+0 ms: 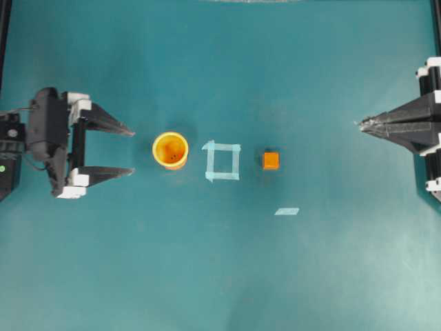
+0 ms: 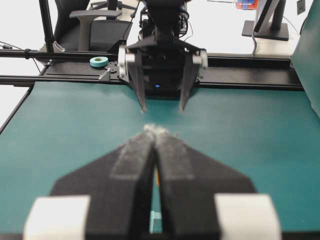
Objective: Move the cup backward with left arm.
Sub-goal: 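Open the left gripper and move it right toward the orange cup, then close the left gripper around the orange cup's side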
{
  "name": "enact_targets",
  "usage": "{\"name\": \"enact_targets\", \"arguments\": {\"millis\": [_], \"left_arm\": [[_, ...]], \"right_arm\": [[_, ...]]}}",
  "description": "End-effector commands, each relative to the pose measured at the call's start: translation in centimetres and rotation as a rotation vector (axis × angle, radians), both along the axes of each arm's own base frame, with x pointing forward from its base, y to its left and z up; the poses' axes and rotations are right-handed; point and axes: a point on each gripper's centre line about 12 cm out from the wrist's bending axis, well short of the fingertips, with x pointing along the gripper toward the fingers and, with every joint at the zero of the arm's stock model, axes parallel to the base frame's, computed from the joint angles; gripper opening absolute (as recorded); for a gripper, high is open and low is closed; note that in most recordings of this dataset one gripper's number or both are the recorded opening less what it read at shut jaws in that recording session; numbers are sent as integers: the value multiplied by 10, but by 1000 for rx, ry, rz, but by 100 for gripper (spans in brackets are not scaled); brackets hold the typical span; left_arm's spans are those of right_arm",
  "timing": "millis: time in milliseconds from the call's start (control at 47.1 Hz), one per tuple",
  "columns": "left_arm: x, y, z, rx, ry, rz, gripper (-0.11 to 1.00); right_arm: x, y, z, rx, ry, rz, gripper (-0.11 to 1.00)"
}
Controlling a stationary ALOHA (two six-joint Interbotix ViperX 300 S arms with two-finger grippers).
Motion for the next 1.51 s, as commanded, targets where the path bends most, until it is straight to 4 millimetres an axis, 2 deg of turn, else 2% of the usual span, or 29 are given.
{"name": "enact_targets", "arguments": {"millis": [0,425,658,871,1487], "left_arm": [[6,4,-5,8,-3,12,81],[21,14,-37,9,40,42,81],[37,15,-50,7,77,42,81],[53,14,-53,10,76,30,81],[78,7,-58,13,40,2,81]], "right_arm": [[2,0,12,-3,-34,0,0],[2,0,14,-4,-38,0,0],[2,0,15,-4,-41,0,0],[2,0,15,-4,-43,0,0],[1,1,16,-20,-45,2,0]]}}
